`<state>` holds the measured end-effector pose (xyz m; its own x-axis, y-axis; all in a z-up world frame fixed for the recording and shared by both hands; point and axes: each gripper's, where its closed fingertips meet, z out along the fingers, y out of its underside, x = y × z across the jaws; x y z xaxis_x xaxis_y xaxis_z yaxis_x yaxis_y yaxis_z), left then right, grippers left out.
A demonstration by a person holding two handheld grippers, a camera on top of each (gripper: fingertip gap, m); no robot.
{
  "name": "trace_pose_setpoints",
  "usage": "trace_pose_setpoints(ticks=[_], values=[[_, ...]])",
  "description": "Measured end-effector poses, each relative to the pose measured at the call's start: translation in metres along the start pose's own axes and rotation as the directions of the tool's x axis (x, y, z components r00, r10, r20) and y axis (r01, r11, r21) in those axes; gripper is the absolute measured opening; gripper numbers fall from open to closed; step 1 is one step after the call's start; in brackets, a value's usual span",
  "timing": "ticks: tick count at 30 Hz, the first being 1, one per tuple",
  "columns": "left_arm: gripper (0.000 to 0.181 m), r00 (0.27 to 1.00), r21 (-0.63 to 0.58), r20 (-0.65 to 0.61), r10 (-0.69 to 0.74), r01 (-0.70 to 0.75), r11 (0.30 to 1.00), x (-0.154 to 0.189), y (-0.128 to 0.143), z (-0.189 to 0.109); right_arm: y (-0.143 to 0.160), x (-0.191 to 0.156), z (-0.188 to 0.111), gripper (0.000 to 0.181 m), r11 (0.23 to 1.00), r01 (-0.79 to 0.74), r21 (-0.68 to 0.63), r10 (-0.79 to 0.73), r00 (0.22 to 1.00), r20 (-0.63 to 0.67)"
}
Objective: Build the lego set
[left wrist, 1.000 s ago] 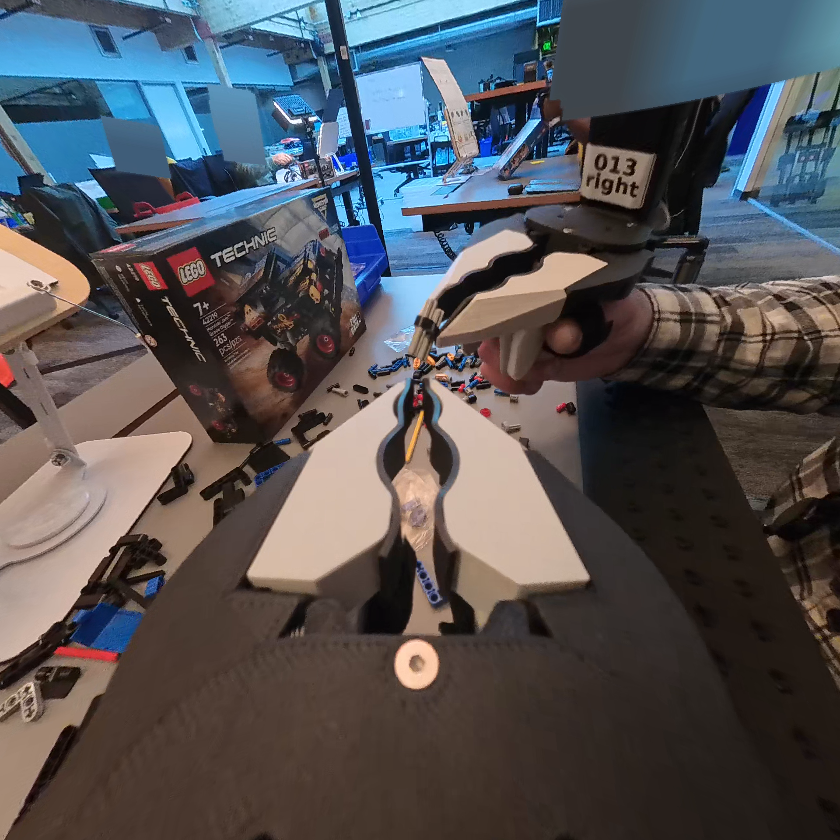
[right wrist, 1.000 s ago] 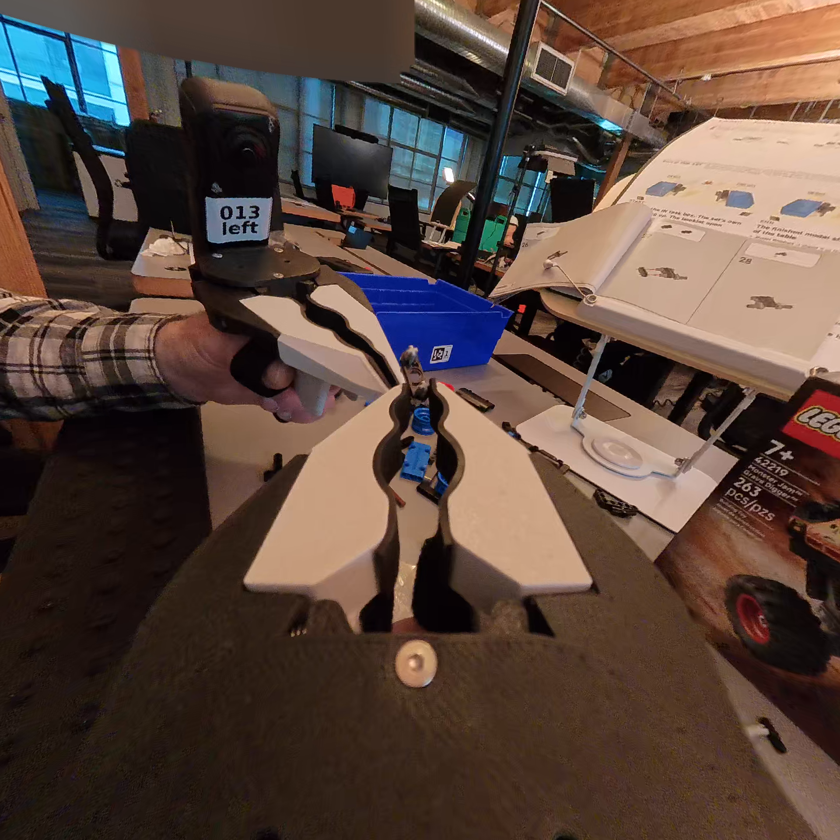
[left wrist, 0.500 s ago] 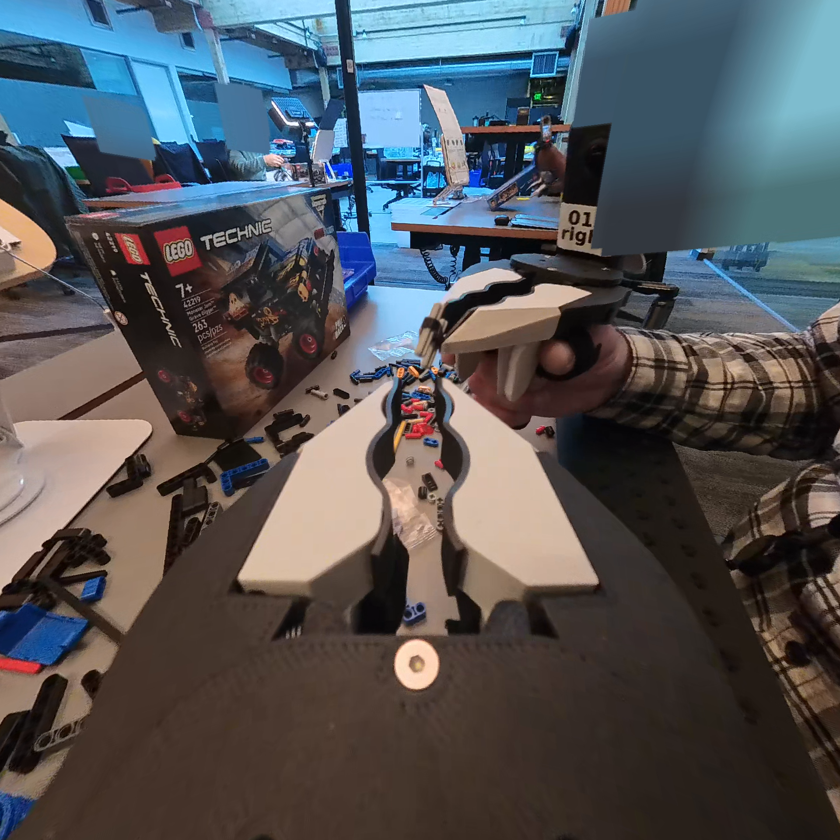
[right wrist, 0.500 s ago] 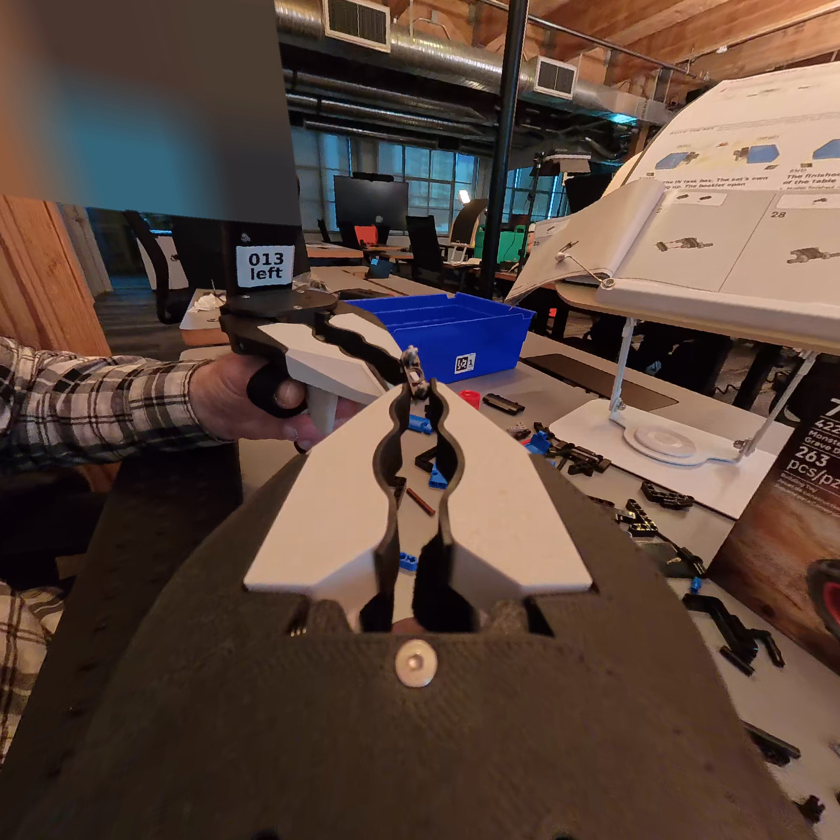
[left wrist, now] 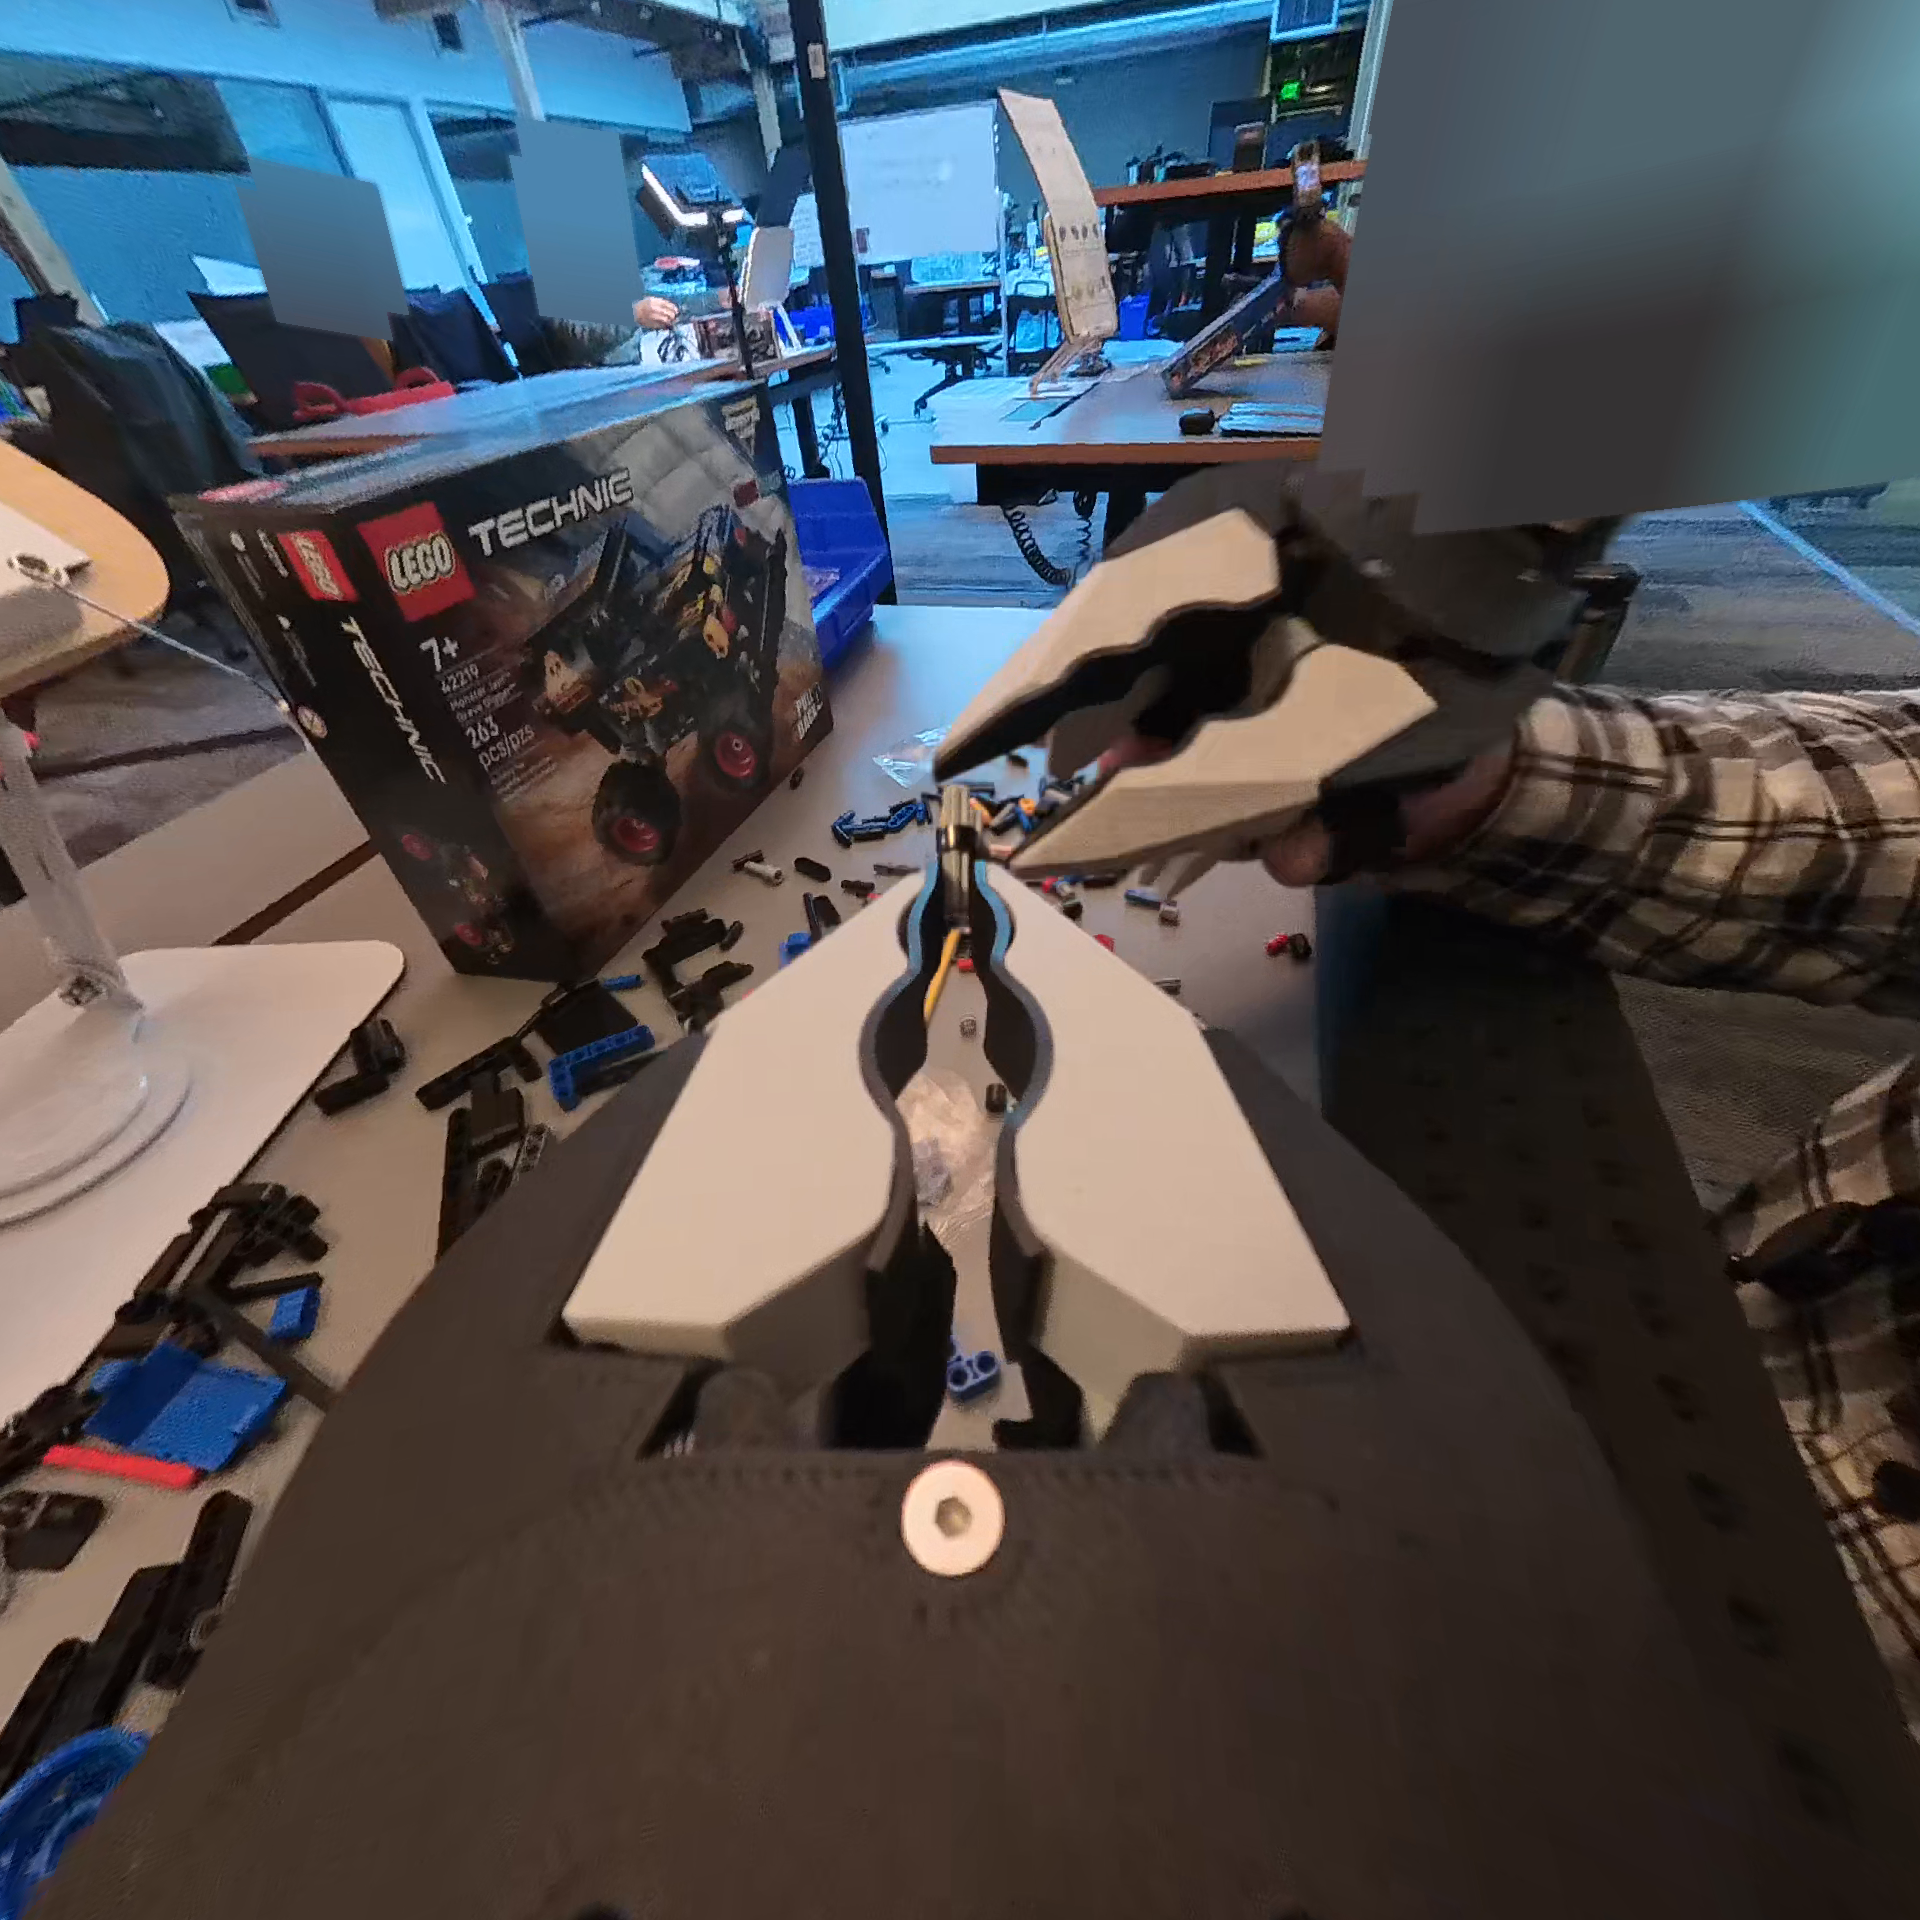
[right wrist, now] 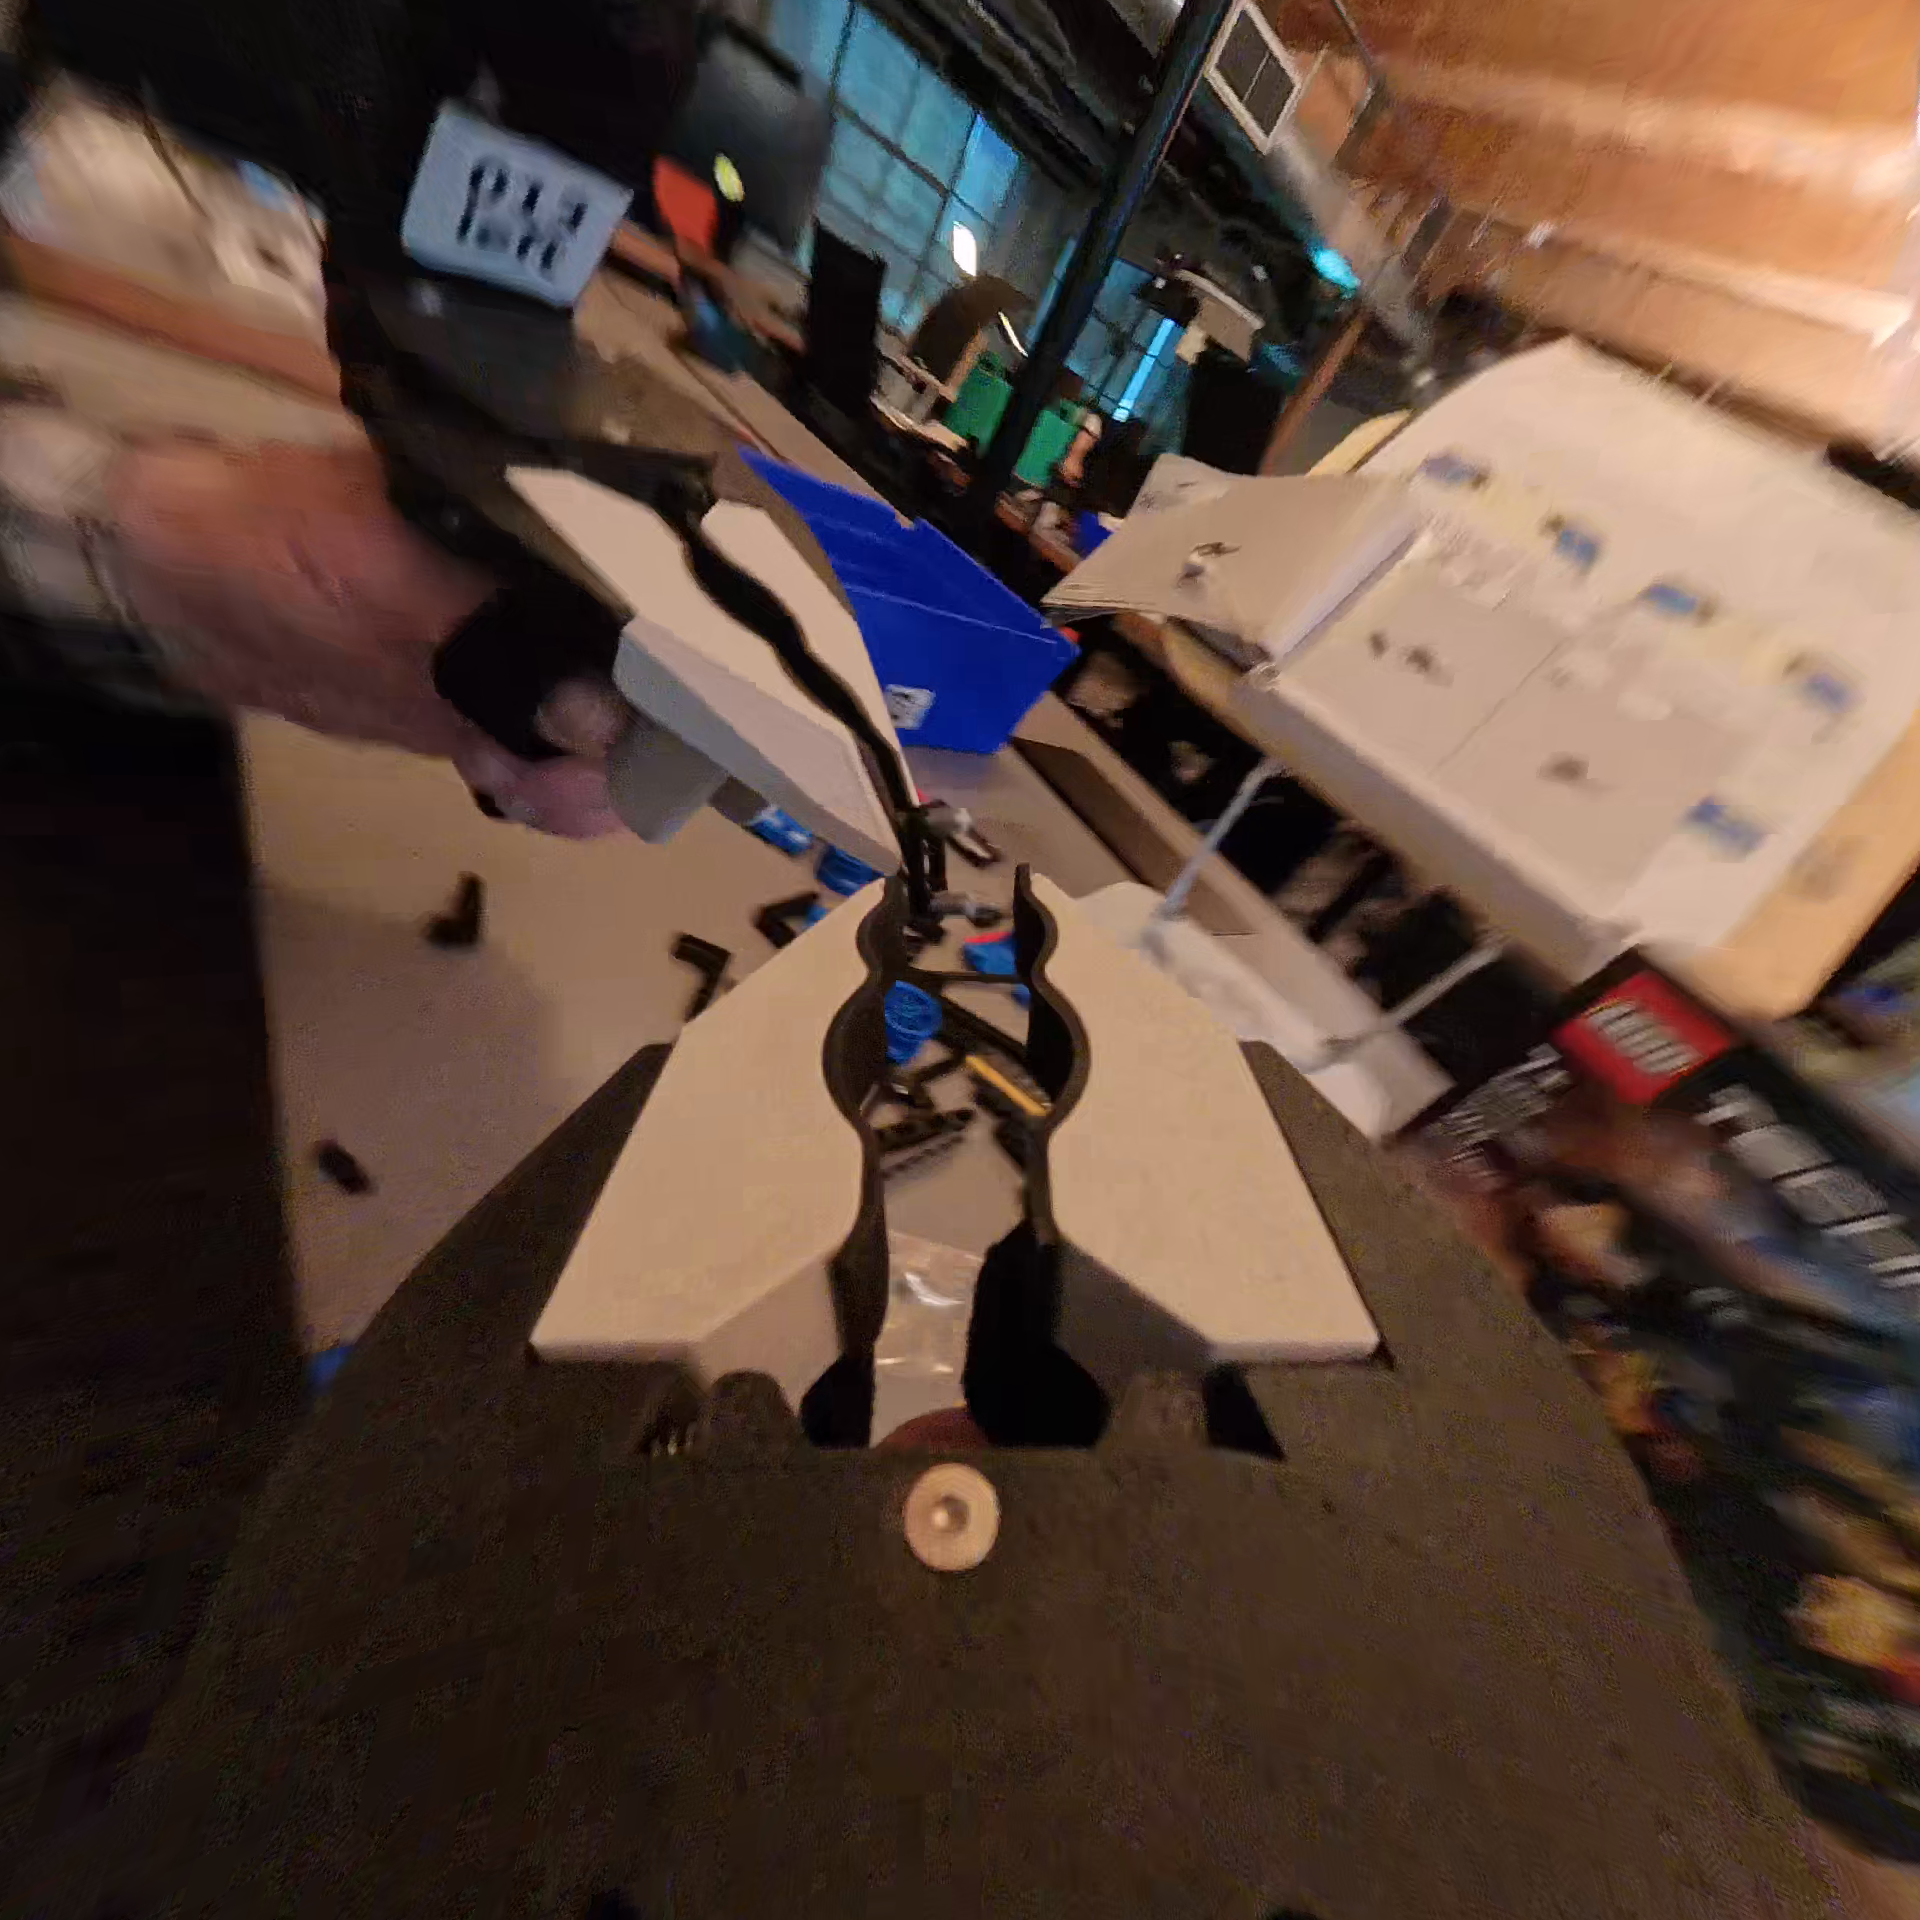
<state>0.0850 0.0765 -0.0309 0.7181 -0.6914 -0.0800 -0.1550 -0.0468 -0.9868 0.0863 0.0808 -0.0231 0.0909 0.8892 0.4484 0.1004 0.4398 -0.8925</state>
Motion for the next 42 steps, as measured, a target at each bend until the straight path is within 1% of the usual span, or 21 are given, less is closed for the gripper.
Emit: trace_pose_setpoints(ticks=[2, 4, 6, 8, 10, 12, 14, 15, 16, 17, 18, 21, 23, 30, 38, 40, 42], values=[[0.002, 1.0, -0.026, 0.007, -0.009, 0.009, 1.0, 0.0, 0.003, 0.003, 0.001, -0.005, 0.005, 0.016, 0.98, 0.185, -0.076, -0.189, 0.98, -0.054], [0.003, 1.0, -0.043, 0.023, -0.011, 0.012, 0.999, -0.004, 0.006, 0.002, 0.005, -0.007, 0.009, 0.009, 0.946, 0.294, -0.14, -0.307, 0.947, -0.088], [0.003, 0.999, -0.052, 0.014, -0.044, 0.045, 0.998, -0.004, 0.007, 0.002, 0.008, -0.006, 0.012, 0.012, 0.931, 0.322, -0.17, -0.342, 0.934, -0.107], [0.003, 0.999, -0.081, 0.029, -0.019, 0.021, 0.997, -0.005, 0.011, 0.003, 0.011, -0.005, 0.012, 0.015, 0.92, 0.34, -0.194, -0.365, 0.925, -0.107], [0.003, 0.999, -0.089, 0.031, -0.021, 0.023, 0.996, -0.005, 0.011, 0.003, 0.011, -0.004, 0.012, 0.015, 0.901, 0.379, -0.209, -0.408, 0.905, -0.121], [0.003, 0.999, -0.109, 0.03, -0.015, 0.019, 0.994, -0.004, 0.014, 0.004, 0.014, -0.005, 0.012, 0.016, 0.89, 0.396, -0.225, -0.427, 0.898, -0.109], [0.003, 0.999, -0.148, 0.038, 0.018, -0.013, 0.989, -0.005, 0.02, 0.005, 0.018, -0.006, 0.013, 0.018, 0.864, 0.431, -0.26, -0.464, 0.882, -0.084], [0.003, 0.999, -0.169, 0.04, 0.035, -0.028, 0.985, -0.005, 0.022, 0.005, 0.019, -0.006, 0.014, 0.024, 0.85, 0.45, -0.275, -0.487, 0.869, -0.086], [0.003, 0.998, -0.189, 0.043, 0.054, -0.045, 0.981, -0.005, 0.025, 0.005, 0.021, -0.006, 0.015, 0.024, 0.836, 0.468, -0.288, -0.507, 0.858, -0.077], [0.003, 0.997, -0.205, 0.046, 0.066, -0.056, 0.977, -0.006, 0.027, 0.006, 0.023, -0.007, 0.015, 0.024, 0.829, 0.475, -0.296, -0.515, 0.855, -0.069], [0.003, 0.996, -0.21, 0.047, 0.069, -0.058, 0.976, -0.005, 0.027, 0.006, 0.024, -0.009, 0.015, 0.02, 0.831, 0.47, -0.296, -0.507, 0.86, -0.057], [0.003, 0.996, -0.217, 0.047, 0.078, -0.066, 0.974, -0.005, 0.03, 0.007, 0.027, -0.011, 0.015, 0.019, 0.825, 0.48, -0.297, -0.514, 0.857, -0.042], [0.003, 0.995, -0.219, 0.044, 0.086, -0.074, 0.973, -0.005, 0.031, 0.007, 0.028, -0.01, 0.015, 0.015, 0.828, 0.475, -0.297, -0.509, 0.86, -0.044], [0.002, 0.99, -0.216, 0.061, 0.128, -0.112, 0.97, -0.005, 0.032, 0.008, 0.03, -0.01, 0.015, 0.014, 0.846, 0.446, -0.293, -0.48, 0.876, -0.053], [0.002, 0.971, -0.271, 0.086, 0.222, -0.191, 0.943, -0.007, 0.038, 0.009, 0.035, -0.011, 0.016, 0.012, 0.823, 0.467, -0.323, -0.507, 0.861, -0.048], [0.001, 0.97, -0.281, 0.086, 0.229, -0.197, 0.939, -0.006, 0.041, 0.01, 0.032, -0.013, 0.017, 0.006, 0.823, 0.475, -0.311, -0.514, 0.856, -0.051], [0.001, 0.964, -0.299, 0.094, 0.25, -0.212, 0.93, -0.008, 0.043, 0.011, 0.033, -0.014, 0.019, 0.004, 0.818, 0.481, -0.316, -0.523, 0.85, -0.06]])
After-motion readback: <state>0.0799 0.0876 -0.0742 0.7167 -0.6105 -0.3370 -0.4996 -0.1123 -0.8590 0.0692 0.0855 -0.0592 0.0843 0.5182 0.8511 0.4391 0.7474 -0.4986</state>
